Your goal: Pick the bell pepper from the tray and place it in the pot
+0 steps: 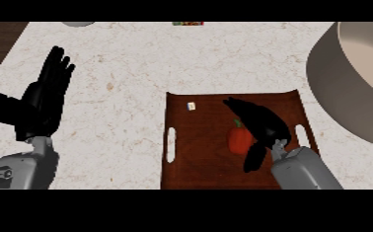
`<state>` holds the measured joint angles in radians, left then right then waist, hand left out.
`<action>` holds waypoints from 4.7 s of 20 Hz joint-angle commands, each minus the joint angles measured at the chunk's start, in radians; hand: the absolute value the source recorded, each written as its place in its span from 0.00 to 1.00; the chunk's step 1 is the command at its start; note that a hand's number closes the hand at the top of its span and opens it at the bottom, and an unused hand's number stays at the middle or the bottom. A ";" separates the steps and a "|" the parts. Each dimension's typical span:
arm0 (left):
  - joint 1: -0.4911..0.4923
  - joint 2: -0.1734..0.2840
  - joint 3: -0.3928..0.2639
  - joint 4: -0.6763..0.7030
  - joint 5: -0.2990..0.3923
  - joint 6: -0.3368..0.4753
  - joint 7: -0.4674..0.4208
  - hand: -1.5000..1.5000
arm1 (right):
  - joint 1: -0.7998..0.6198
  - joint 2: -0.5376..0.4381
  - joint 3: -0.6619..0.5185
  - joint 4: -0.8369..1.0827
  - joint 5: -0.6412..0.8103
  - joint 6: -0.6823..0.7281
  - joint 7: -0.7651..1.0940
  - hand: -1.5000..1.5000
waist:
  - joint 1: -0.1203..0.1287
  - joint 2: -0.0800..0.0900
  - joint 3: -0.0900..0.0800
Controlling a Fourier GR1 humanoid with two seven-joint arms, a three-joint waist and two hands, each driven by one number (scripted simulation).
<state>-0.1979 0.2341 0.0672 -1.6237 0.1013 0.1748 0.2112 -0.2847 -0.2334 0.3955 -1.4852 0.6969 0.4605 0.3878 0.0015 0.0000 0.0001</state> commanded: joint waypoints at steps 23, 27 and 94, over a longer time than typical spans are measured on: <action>0.066 -0.034 0.050 -0.023 -0.013 -0.064 -0.032 0.50 | 0.188 0.155 0.012 -0.223 0.211 -0.047 0.083 1.00 | -0.005 -0.002 0.000; -0.042 -0.026 0.058 0.054 -0.026 -0.053 -0.004 0.50 | 0.165 0.195 0.021 -0.320 0.239 -0.040 0.150 1.00 | -0.008 -0.001 0.000; -0.045 -0.034 0.089 0.016 -0.025 -0.069 0.019 0.50 | -0.344 -0.280 -1.160 0.747 -0.233 -0.518 -0.665 0.00 | 0.012 0.006 0.004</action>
<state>-0.2380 0.1898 0.1314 -1.6177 0.0660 0.1034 0.2332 -0.6139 -0.5634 -0.6768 -0.7807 0.5877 -0.0604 -0.1918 0.0176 -0.0129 -0.0371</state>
